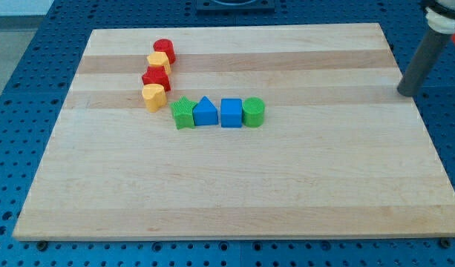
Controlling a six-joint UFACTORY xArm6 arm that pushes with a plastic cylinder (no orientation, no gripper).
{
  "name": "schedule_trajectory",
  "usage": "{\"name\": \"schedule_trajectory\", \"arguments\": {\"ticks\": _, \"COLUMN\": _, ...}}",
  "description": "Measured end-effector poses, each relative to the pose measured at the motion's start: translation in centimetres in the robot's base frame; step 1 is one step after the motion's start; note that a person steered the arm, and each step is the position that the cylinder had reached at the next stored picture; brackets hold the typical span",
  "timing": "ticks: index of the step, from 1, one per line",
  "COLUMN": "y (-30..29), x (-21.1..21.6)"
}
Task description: Move yellow heart to the top of blue triangle
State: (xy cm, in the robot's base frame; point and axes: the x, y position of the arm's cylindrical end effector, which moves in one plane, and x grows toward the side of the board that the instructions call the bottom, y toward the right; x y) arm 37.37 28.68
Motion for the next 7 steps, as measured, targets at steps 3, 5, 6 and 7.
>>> {"name": "schedule_trajectory", "arguments": {"ticks": 3, "y": -20.4, "x": -5.4}}
{"name": "schedule_trajectory", "arguments": {"ticks": 5, "y": -31.8, "x": -5.3}}
{"name": "schedule_trajectory", "arguments": {"ticks": 6, "y": -32.8, "x": -4.4}}
{"name": "schedule_trajectory", "arguments": {"ticks": 7, "y": -32.4, "x": -3.6}}
